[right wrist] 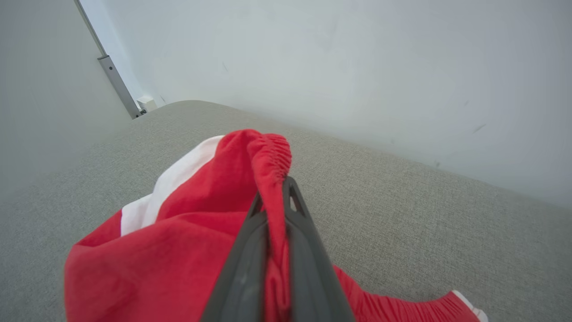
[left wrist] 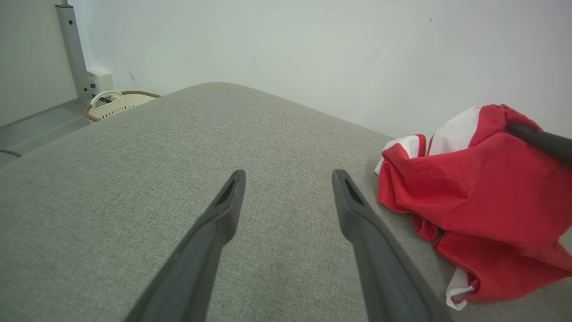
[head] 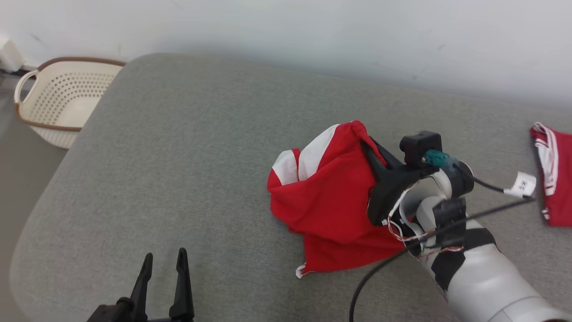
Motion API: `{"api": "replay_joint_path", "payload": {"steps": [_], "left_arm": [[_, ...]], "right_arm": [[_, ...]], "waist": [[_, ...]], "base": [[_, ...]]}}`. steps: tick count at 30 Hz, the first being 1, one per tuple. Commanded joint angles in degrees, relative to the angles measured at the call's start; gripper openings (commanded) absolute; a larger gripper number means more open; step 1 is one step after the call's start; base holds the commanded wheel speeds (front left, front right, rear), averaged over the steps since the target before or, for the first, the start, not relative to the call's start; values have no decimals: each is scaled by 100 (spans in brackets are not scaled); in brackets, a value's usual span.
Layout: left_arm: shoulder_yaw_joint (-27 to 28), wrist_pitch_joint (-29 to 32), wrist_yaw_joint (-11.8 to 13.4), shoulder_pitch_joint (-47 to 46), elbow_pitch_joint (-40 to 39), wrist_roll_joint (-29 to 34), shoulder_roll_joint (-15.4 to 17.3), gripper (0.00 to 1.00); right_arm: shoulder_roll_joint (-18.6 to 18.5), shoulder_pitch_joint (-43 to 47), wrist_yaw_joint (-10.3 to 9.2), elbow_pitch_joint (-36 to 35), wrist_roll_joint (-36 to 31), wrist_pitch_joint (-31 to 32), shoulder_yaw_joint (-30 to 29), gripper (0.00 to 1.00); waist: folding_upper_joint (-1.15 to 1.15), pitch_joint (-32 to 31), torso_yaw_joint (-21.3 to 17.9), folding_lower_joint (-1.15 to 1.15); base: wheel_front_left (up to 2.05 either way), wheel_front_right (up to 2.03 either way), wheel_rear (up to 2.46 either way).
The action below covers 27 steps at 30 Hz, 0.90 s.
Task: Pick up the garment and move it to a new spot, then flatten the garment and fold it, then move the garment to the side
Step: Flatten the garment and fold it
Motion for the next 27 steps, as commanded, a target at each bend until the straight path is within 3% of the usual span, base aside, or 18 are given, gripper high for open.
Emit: {"api": "replay_joint_path", "payload": {"steps": [1,6,12,13,15,18,23,27], "left_arm": [[32,-22,5,124,-7,38,2,100],[102,-22,3,209,-55,73,1,100],[166,-21,4,263,-92,84,1,100],[166,-21,4,263,-92,84,1,100],[191,-22,4,315,-107,93,2,100],[207,-22,-23,341,-91,102,1,100],[189,-21,-45,296,-77,107,1,100],[171,-21,-53,311,-47,128,1,100]], "right_arm": [[-80,142,1,-136,-47,-113,28,0],[-323,680,1,-954,-156,-266,-66,0],[-633,1908,1,-2750,-683,-264,-751,0],[-633,1908,1,-2750,-683,-264,-751,0],[-707,2631,1,-3600,-958,-265,-1023,0],[-752,3319,1,-4204,-1162,-266,-1195,0],[-728,4194,1,-4778,-1363,-267,-1524,0],[-621,4681,1,-4780,-1321,-260,-1709,0]], "waist": [[0,-111,-176,0],[0,-193,-460,0],[0,-217,-755,0],[0,-217,-755,0],[0,-226,-896,0],[0,-223,-1023,0],[0,-229,-1167,0],[0,-269,-1242,0]], "base": [[0,0,0],[0,0,0],[0,0,0],[0,0,0],[0,0,0],[0,0,0],[0,0,0],[0,0,0]]}}
